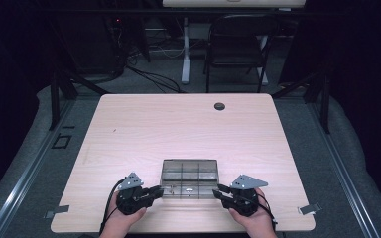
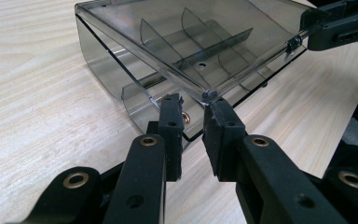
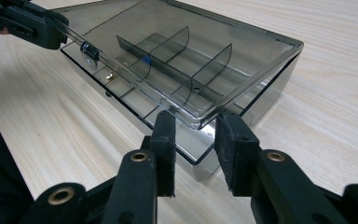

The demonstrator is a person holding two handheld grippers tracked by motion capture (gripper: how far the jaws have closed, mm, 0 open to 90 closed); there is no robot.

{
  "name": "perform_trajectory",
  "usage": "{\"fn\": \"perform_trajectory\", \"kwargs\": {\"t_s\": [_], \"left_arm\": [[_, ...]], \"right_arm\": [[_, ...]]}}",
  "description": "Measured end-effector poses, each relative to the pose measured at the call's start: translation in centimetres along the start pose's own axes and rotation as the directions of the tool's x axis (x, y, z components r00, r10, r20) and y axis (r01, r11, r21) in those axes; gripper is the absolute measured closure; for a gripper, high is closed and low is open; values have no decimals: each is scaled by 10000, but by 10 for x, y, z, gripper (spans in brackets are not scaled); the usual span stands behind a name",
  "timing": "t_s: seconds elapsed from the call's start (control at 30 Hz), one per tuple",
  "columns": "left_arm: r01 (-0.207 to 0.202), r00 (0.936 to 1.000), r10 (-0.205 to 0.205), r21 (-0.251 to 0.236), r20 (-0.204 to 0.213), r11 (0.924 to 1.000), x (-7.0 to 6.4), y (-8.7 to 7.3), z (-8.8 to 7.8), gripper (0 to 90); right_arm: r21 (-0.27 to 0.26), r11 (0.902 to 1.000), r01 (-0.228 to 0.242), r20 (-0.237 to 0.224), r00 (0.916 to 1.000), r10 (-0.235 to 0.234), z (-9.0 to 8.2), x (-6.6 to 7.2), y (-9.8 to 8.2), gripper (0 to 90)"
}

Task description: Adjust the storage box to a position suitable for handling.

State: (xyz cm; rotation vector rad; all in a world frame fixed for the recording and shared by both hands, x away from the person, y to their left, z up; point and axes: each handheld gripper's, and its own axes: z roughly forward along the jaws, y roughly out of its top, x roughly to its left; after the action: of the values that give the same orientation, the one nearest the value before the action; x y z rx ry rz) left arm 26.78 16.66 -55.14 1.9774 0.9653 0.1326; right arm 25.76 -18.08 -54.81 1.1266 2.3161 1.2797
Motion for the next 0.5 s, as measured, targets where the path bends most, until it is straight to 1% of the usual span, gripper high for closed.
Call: {"fn": "perform_trajectory", "kwargs": {"t_s": [0.07,0.23,0.4,0.5], "left_arm": [[-68,9999,68,26,-95,10000,-1,0,0,768],[-135,9998,138,187,-152,9997,-1,-1,1,762],[26,9999,-23,244,-158,9997,0,-3,3,739],[30,9999,-26,326,-144,9995,0,-3,4,727]], "right_arm": [[1,10000,-64,-19,10000,64,1,0,-1,687],[115,9999,-42,-48,10000,42,1,0,-2,681],[231,9997,-3,8,10000,2,2,1,-4,666],[246,9997,-11,22,10000,10,3,1,-5,654]]}}
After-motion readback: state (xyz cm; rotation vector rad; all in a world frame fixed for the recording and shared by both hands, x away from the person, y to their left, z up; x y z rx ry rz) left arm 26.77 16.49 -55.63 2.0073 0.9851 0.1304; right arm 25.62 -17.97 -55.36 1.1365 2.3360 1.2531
